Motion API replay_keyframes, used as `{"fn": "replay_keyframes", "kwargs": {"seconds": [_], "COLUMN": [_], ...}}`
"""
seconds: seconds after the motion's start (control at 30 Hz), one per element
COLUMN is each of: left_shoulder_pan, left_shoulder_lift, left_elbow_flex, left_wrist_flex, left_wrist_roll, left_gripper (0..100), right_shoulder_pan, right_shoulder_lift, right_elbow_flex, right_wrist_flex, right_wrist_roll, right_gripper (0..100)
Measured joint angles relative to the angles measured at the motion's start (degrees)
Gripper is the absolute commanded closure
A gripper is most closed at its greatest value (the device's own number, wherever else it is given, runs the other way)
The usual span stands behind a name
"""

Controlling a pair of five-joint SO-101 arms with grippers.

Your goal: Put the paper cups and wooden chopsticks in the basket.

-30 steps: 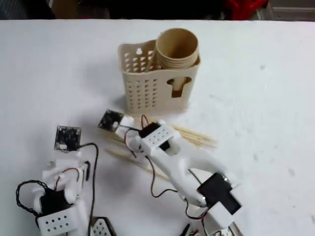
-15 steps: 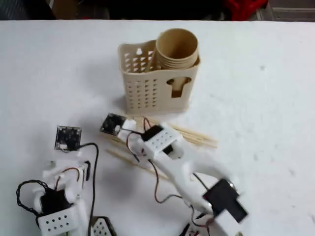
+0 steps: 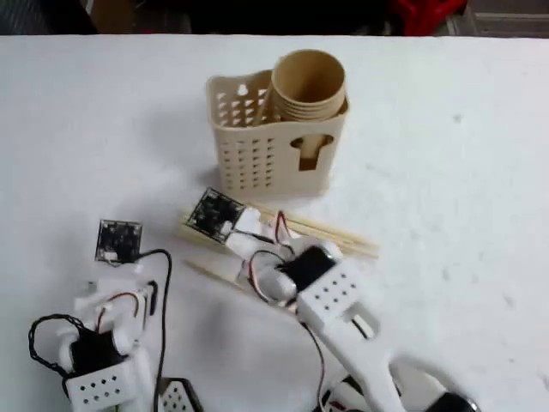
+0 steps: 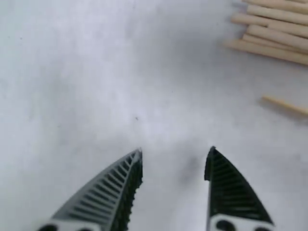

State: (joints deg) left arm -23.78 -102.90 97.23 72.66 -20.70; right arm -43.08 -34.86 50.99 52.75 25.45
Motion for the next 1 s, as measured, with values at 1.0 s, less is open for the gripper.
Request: {"fn": "replay_keyframes", "kwargs": {"seconds": [1.0], "left_shoulder_pan": [0.0], "left_shoulder_lift": [0.0], "left_elbow_flex": [0.0], "left_wrist_flex": [0.0], "left_wrist_roll": [0.0], "left_gripper": [78], "right_shoulder_pan": [9.1], "right_shoulder_lift": [28.4], "right_elbow_flex": [-59.3], "right_wrist_flex": [-28.1], "right_wrist_roll": [-6.2], "right_gripper": [98.2]}}
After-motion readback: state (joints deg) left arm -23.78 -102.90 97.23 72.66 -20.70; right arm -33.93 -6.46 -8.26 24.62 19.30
